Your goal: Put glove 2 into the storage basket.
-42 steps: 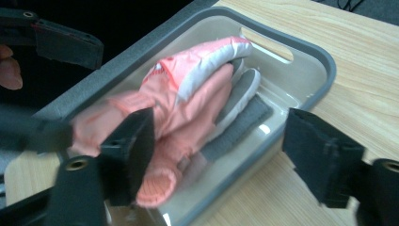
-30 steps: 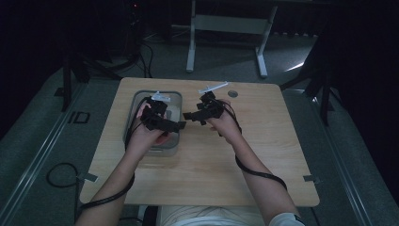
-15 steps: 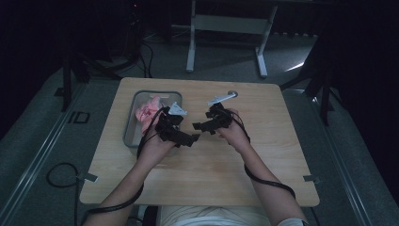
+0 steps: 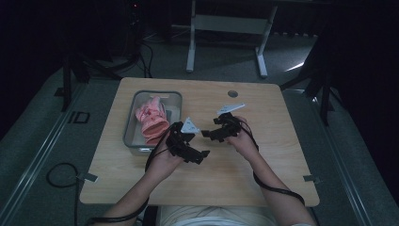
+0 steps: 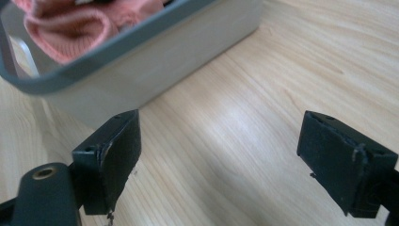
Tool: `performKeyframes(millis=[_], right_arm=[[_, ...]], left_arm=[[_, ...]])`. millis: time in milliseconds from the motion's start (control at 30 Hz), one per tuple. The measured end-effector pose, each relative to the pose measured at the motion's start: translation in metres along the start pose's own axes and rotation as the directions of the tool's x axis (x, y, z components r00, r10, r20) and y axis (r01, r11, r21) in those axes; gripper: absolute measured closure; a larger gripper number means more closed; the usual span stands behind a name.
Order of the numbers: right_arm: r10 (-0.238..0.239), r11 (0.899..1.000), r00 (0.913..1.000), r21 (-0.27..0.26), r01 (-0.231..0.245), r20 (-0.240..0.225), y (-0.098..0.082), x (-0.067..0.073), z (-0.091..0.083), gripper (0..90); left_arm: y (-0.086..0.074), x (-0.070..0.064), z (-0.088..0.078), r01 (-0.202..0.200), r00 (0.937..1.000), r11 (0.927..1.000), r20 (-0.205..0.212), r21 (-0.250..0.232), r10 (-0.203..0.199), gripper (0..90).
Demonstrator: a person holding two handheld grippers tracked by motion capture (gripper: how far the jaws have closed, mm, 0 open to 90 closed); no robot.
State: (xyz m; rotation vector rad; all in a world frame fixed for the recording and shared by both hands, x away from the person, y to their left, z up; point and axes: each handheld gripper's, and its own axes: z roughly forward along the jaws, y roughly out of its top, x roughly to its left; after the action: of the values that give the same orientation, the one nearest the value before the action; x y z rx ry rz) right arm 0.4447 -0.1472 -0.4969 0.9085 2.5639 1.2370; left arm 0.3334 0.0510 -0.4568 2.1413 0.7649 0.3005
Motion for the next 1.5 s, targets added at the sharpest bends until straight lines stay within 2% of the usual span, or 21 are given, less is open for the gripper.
performKeyframes(millis=[267, 367, 467, 600, 767, 900, 1067, 1200, 1500], right_arm=[[-0.027, 1.0, 0.9996, 0.007, 0.027, 0.001, -0.022, 0.002, -0.001, 13.9], [-0.024, 1.0, 0.9997, 0.009, 0.024, 0.003, -0.028, 0.001, -0.001, 13.9], [-0.031, 0.999, 0.9995, 0.01, 0.031, 0.005, -0.036, 0.0, -0.002, 14.0], [-0.033, 0.999, 0.9994, 0.024, 0.033, 0.005, -0.045, -0.003, 0.0, 14.0], [-0.023, 0.999, 0.9996, 0.036, 0.023, 0.013, -0.058, -0.006, -0.001, 14.0], [-0.021, 0.999, 0.9994, 0.029, 0.021, 0.027, -0.067, -0.007, -0.002, 14.6], [-0.03, 0.999, 0.9981, 0.013, 0.03, 0.054, -0.078, -0.007, -0.003, 14.6], [-0.028, 1.0, 0.9976, 0.016, 0.027, 0.063, -0.086, -0.01, -0.006, 14.3], [-0.039, 0.999, 0.9967, 0.008, 0.038, 0.071, -0.097, -0.013, -0.016, 14.2]], left_arm=[[-0.012, -0.015, 0.015, -0.027, 0.9982, 0.9994, 0.054, 0.021, 0.026, 1.0], [-0.017, -0.02, 0.021, -0.039, 0.9971, 0.9987, 0.067, 0.032, 0.037, 1.0], [-0.023, -0.026, 0.027, -0.047, 0.9953, 0.9986, 0.086, 0.024, 0.045, 1.0], [-0.03, -0.032, 0.037, -0.073, 0.9918, 0.9961, 0.109, 0.049, 0.068, 1.0], [-0.042, -0.037, 0.05, -0.082, 0.9893, 0.9936, 0.127, 0.077, 0.072, 1.0], [-0.05, -0.039, 0.057, -0.108, 0.9888, 0.9906, 0.112, 0.084, 0.099, 1.0], [-0.06, -0.039, 0.064, -0.113, 0.9896, 0.9911, 0.097, 0.07, 0.106, 1.0], [-0.065, -0.04, 0.067, -0.134, 0.9879, 0.9879, 0.09, 0.079, 0.126, 1.0], [-0.073, -0.038, 0.071, -0.142, 0.9872, 0.9855, 0.086, 0.093, 0.134, 1.0]])
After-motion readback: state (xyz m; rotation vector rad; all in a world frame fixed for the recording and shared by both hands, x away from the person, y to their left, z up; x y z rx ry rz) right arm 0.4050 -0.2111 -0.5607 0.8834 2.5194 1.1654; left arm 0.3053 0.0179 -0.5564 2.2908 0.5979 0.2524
